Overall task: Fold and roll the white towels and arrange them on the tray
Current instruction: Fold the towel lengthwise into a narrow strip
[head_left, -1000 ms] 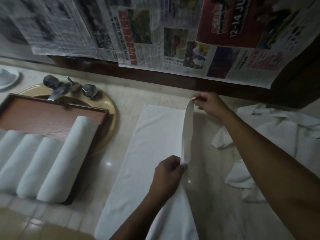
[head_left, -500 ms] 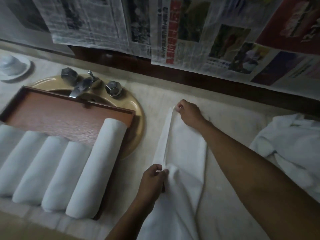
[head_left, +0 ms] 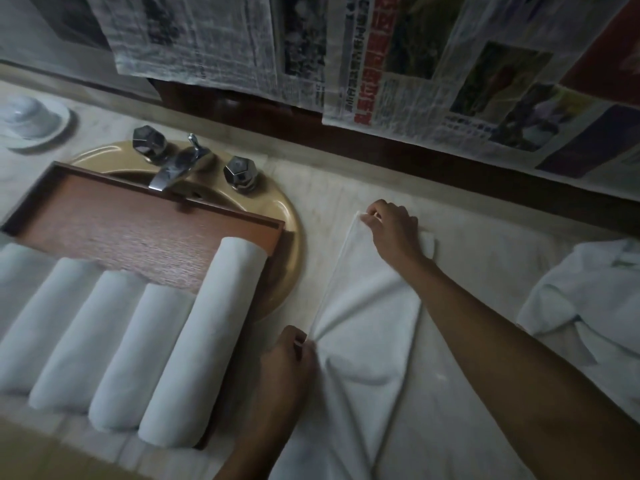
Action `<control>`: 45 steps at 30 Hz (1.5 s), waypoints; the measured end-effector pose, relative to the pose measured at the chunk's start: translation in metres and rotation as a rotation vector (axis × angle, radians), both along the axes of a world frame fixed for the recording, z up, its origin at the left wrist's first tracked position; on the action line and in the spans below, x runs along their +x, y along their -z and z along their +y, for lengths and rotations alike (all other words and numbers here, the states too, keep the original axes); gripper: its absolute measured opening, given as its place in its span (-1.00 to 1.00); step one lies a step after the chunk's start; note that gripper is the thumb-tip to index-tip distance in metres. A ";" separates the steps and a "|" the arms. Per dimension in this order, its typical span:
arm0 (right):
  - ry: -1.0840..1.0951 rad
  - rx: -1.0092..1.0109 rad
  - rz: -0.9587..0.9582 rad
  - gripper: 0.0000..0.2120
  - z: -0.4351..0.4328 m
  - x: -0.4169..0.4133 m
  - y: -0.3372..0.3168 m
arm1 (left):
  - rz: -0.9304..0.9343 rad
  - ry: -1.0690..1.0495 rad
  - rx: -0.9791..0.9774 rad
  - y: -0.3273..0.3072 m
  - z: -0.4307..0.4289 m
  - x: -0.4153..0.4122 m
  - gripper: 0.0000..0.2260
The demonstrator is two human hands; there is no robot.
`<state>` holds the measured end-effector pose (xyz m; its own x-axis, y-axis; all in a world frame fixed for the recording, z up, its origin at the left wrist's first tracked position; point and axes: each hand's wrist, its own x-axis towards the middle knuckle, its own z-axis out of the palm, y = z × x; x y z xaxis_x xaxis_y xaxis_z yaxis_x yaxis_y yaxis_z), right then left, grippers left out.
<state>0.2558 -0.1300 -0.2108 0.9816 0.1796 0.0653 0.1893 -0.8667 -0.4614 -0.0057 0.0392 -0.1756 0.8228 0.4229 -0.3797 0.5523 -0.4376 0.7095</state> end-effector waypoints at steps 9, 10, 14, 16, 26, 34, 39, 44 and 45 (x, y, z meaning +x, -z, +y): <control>0.027 0.011 0.030 -0.78 -0.001 0.002 0.004 | 0.026 0.058 0.059 -0.001 -0.001 0.001 -0.86; 0.039 0.002 0.047 -0.74 -0.007 0.002 0.000 | 0.026 0.056 0.070 -0.001 -0.001 0.001 -0.86; 0.072 -0.184 0.112 -0.63 -0.052 -0.010 -0.015 | 0.023 0.053 0.078 -0.002 -0.005 0.000 -0.85; 0.058 -0.257 0.140 -0.63 -0.074 -0.018 -0.020 | 0.029 0.043 0.075 -0.003 -0.006 -0.001 -0.85; 0.101 -0.154 0.175 -0.81 -0.091 -0.021 -0.028 | 0.041 0.055 0.067 -0.007 -0.013 -0.005 -0.82; 0.130 -0.093 0.034 -0.86 -0.092 -0.031 -0.022 | 0.070 0.034 0.046 -0.013 -0.017 -0.003 -0.82; 0.129 -0.216 -0.050 -0.82 -0.090 -0.036 -0.014 | 0.084 0.027 0.040 -0.015 -0.019 -0.005 -0.80; -0.129 -0.201 -0.162 -0.56 -0.043 -0.060 -0.009 | 0.067 0.044 0.051 -0.017 -0.019 -0.006 -0.87; -0.182 -0.216 -0.105 -0.54 -0.035 -0.066 -0.002 | 0.059 0.044 0.055 -0.015 -0.019 -0.006 -0.88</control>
<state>0.1902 -0.1653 -0.2083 0.9220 0.3724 0.1060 0.3871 -0.8904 -0.2396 -0.0121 0.0206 -0.1608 0.8178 0.4082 -0.4057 0.5721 -0.4995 0.6505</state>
